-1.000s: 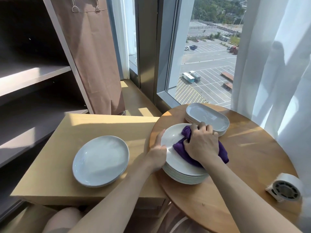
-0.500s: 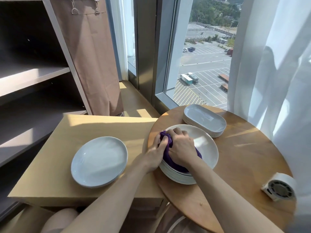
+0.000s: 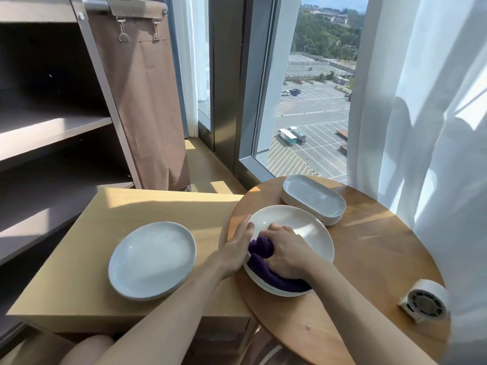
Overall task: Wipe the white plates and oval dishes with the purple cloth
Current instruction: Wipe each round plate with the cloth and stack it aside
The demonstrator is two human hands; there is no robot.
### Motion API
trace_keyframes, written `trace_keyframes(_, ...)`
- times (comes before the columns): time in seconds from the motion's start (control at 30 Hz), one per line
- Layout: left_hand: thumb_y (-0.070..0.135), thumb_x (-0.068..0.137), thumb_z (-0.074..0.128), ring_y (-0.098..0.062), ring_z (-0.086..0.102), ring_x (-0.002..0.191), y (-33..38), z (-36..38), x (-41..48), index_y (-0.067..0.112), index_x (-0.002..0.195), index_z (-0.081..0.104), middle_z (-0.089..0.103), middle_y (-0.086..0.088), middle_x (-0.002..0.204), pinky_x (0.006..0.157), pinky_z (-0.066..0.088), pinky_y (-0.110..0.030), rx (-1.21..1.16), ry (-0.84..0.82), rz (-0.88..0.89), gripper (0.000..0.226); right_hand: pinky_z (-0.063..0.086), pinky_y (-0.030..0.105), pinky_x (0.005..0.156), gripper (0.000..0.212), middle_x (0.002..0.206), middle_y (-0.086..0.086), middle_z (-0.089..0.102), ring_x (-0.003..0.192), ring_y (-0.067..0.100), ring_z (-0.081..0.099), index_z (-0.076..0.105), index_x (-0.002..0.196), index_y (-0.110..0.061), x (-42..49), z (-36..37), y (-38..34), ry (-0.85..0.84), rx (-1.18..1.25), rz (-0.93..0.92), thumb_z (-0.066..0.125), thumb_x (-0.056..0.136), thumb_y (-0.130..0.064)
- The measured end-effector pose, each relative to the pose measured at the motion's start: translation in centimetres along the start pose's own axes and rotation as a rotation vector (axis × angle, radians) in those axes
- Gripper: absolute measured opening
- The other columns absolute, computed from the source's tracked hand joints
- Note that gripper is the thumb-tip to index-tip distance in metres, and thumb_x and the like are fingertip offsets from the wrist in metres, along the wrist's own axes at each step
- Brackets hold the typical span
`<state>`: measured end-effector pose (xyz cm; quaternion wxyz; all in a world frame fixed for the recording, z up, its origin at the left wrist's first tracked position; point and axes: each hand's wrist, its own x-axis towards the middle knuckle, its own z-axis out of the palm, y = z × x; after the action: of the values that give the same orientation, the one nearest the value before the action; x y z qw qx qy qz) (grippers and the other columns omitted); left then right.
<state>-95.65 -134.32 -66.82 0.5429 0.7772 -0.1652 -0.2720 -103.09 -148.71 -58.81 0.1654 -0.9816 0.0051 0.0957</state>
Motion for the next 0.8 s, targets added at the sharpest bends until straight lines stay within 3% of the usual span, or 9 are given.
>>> trace_keyframes(0.13,0.064,0.082,0.037,-0.027,0.048,0.129,-0.8,0.0,0.7,0.086,0.131,0.008,0.039,0.008,0.152,0.113,0.040,-0.053,0.078,0.015,0.004,0.061,0.041,0.043,0.093,0.031,0.112,-0.006,0.045,0.112,0.022,0.042,0.050,0.110,-0.035,-1.3,0.0,0.1,-0.004,-0.150,0.065,0.060,0.084,-0.049)
trace_keyframes(0.27,0.052,0.081,0.037,-0.025,0.044,0.130,-0.4,0.3,0.6,0.083,0.132,0.012,0.038,0.007,0.153,0.114,0.037,-0.051,0.060,0.034,-0.004,0.064,0.041,0.040,0.091,0.027,0.116,-0.004,0.048,0.114,0.024,0.043,0.048,0.108,-0.032,-2.0,-0.5,1.6,0.029,-0.236,0.174,0.057,0.083,-0.040)
trace_keyframes(0.37,0.043,0.088,0.038,-0.022,0.043,0.130,-0.2,0.3,0.5,0.085,0.126,0.013,0.038,0.005,0.151,0.115,0.037,-0.049,0.028,0.046,-0.010,0.063,0.039,0.041,0.096,0.036,0.124,-0.002,0.049,0.124,0.026,0.043,0.051,0.118,-0.031,-1.6,-1.2,3.6,0.076,-0.295,0.292,0.059,0.085,-0.042)
trace_keyframes(0.57,0.044,0.089,0.035,-0.026,0.048,0.128,-0.2,-0.4,0.6,0.077,0.137,0.010,0.040,0.003,0.151,0.113,0.038,-0.051,0.095,0.013,-0.018,0.063,0.043,0.043,0.093,0.043,0.128,0.003,0.050,0.120,0.029,0.044,0.052,0.127,-0.022,1.1,0.3,5.3,0.375,-0.446,0.368,0.056,0.091,-0.044)
trace_keyframes(0.8,0.054,0.091,0.035,-0.025,0.051,0.126,-0.1,-0.3,0.6,0.079,0.132,0.011,0.046,0.000,0.147,0.113,0.038,-0.049,0.057,0.010,-0.023,0.054,0.042,0.045,0.083,0.043,0.115,0.013,0.058,0.103,0.037,0.053,0.060,0.113,-0.017,4.5,1.7,3.3,0.491,-0.322,0.385,0.067,0.078,-0.040)
